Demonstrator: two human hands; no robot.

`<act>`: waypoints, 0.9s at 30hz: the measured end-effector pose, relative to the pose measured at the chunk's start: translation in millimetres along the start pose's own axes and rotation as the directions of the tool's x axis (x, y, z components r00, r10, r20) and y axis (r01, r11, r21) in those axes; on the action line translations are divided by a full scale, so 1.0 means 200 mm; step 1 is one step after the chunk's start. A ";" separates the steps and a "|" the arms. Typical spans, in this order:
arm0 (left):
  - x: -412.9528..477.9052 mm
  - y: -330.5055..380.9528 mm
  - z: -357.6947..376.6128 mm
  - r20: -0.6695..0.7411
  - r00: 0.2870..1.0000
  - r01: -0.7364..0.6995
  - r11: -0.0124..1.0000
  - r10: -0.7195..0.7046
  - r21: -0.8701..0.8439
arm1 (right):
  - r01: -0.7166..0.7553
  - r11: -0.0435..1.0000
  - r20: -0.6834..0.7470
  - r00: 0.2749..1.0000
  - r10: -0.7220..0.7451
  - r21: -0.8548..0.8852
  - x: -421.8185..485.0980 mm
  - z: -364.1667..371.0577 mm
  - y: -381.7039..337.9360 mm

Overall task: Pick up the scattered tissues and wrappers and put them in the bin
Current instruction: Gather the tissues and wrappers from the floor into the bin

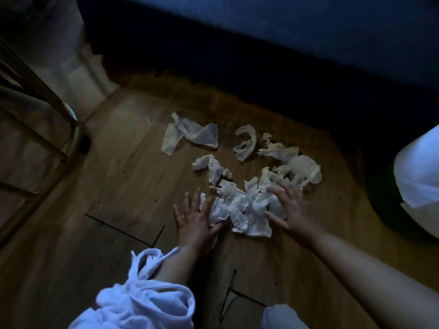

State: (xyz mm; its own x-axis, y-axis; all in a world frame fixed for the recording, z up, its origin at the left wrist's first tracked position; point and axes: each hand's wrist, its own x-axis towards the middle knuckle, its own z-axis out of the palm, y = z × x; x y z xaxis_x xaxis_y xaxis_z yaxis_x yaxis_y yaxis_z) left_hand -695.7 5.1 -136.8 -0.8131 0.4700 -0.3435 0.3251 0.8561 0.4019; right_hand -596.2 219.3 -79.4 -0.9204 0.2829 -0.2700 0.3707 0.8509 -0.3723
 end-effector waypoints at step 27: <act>0.28 0.18 -0.22 -0.230 0.971 -0.052 0.875 -0.069 -0.482 | -0.171 0.905 -0.175 0.951 0.255 0.389 0.25 -0.08 0.23</act>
State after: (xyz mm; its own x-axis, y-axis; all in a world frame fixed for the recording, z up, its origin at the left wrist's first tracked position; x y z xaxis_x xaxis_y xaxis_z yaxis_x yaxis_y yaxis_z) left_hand -750.6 52.8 -103.2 -0.9227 0.3480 -0.1659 0.0941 0.6206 0.7784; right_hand -627.6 280.2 -95.0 -0.8026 0.5634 -0.1962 0.5414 0.5496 -0.6363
